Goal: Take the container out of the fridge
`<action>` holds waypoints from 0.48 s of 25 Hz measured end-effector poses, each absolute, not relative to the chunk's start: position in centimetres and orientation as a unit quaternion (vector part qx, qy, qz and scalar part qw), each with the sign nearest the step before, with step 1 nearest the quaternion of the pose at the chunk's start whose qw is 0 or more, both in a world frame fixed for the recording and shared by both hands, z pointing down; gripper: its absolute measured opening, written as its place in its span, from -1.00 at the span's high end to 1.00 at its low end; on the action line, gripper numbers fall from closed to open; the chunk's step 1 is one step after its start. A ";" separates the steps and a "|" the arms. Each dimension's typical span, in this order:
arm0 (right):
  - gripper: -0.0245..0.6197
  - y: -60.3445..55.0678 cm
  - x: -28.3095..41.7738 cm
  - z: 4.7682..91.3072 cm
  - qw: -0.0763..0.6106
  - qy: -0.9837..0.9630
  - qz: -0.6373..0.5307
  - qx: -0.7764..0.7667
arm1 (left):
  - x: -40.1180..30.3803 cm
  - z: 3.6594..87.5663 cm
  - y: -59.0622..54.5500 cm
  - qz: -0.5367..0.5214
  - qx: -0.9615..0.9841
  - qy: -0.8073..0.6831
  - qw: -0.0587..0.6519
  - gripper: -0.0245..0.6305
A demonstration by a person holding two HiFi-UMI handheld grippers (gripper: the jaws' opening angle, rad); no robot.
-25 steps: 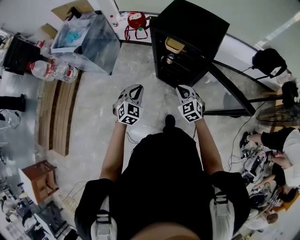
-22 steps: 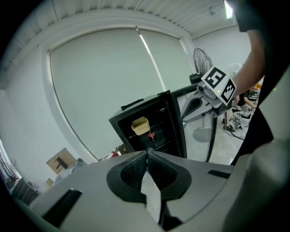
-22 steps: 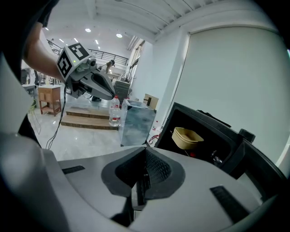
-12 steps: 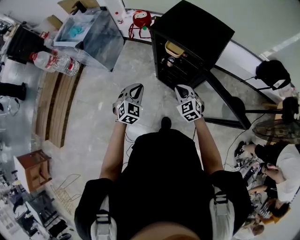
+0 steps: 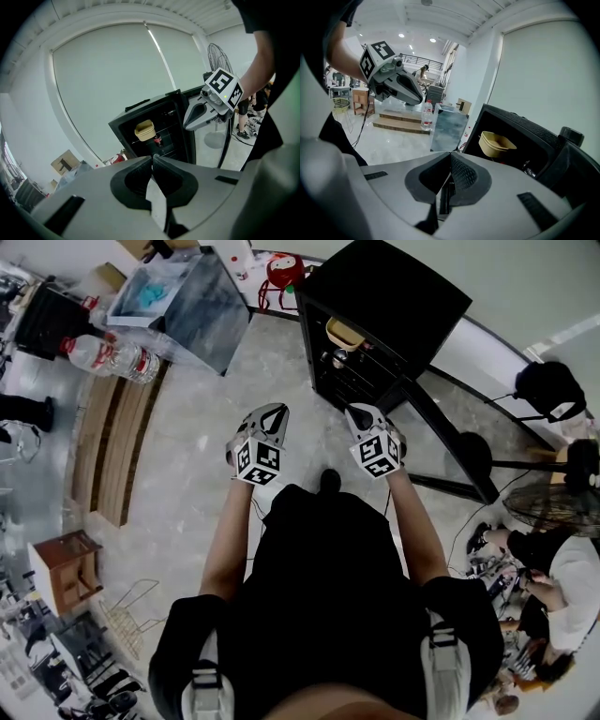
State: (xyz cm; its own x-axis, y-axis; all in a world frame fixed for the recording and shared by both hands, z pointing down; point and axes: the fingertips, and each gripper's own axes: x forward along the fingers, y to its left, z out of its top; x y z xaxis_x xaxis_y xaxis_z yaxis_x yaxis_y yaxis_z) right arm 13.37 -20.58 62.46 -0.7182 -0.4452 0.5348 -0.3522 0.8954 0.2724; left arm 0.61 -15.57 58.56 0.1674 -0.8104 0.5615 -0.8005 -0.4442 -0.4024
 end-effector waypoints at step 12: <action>0.93 -22.0 13.0 62.3 0.313 -0.919 -0.074 0.226 | -0.1 58.1 -17.9 -0.369 -0.770 0.519 0.019 0.85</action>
State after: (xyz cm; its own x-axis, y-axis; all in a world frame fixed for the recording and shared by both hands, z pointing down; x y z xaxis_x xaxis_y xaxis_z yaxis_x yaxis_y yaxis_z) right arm 13.04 -22.00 62.29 -0.7016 -0.4626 0.5420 -0.3694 0.8866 0.2784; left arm -0.08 -17.92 58.11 0.1873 -0.8141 0.5497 -0.7863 -0.4597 -0.4128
